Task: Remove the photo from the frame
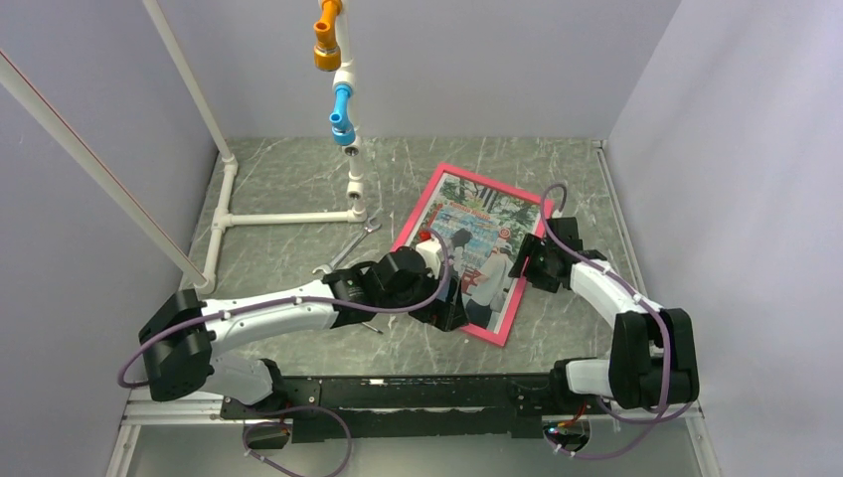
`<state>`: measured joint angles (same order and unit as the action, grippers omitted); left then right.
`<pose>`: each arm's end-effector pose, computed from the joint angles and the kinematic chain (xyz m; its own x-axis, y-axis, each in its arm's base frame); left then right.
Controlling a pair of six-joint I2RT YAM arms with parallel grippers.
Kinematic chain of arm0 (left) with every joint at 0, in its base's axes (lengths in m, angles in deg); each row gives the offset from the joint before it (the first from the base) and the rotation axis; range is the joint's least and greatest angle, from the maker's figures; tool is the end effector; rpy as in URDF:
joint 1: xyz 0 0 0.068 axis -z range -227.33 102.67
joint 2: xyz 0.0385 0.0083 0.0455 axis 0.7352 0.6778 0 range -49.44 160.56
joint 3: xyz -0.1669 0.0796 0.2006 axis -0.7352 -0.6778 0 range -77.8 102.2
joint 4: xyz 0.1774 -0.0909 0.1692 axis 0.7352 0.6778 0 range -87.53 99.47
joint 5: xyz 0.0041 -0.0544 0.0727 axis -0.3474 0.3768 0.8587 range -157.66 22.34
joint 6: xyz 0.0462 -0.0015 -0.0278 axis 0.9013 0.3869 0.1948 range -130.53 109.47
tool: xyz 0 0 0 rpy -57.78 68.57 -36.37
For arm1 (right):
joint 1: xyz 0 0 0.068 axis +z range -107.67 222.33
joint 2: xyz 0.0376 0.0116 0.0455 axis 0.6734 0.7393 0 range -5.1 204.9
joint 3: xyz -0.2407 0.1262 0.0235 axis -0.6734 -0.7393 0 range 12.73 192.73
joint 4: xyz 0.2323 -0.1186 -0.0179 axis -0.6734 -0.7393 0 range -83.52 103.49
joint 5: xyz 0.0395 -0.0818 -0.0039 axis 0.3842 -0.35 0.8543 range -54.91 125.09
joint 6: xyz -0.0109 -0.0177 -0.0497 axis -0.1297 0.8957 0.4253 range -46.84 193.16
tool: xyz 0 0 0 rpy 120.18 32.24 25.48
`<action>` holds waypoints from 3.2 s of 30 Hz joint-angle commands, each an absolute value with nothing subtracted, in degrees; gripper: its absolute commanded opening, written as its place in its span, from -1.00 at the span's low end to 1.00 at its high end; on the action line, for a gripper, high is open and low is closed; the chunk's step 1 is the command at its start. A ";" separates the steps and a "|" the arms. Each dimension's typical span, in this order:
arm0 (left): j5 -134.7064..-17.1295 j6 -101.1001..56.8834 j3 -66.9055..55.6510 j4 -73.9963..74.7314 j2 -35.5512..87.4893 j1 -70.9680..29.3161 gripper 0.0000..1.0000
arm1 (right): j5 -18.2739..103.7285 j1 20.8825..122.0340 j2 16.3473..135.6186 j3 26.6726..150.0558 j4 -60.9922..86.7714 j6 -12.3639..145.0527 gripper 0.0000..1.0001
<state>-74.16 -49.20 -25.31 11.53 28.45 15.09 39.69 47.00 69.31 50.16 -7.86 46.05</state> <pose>0.1363 -0.2694 0.2589 -0.7818 0.1559 -0.6037 0.5576 0.6079 -0.5652 0.2374 0.0223 0.1752 -0.8111 0.3895 -0.4363 0.2768 0.9128 0.3002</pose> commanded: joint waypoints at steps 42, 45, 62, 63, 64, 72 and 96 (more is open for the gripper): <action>-26.75 -35.66 14.67 42.23 61.17 41.76 0.99 | 48.55 47.14 58.86 57.55 -23.74 28.42 -1.00; -23.31 -31.03 15.93 41.94 63.72 43.78 0.99 | 48.60 47.14 58.65 57.47 -23.78 28.51 -1.00; -1.58 -7.98 12.14 31.67 71.56 45.37 0.55 | 50.42 47.12 58.50 57.11 -23.82 28.42 -1.00; -1.36 -6.95 11.51 30.22 71.20 45.58 0.43 | 50.32 47.16 58.43 57.11 -23.72 28.54 -1.00; -1.04 -6.14 11.06 29.03 70.90 45.78 0.32 | 50.17 47.09 58.51 57.19 -23.70 28.69 -1.00; 0.20 -4.59 10.77 27.65 70.98 47.00 -0.23 | 49.98 47.14 57.85 58.75 -23.79 32.13 -1.00; -19.19 -14.21 13.50 32.10 51.12 44.77 -1.00 | 27.56 47.08 34.31 73.93 -29.74 40.84 0.30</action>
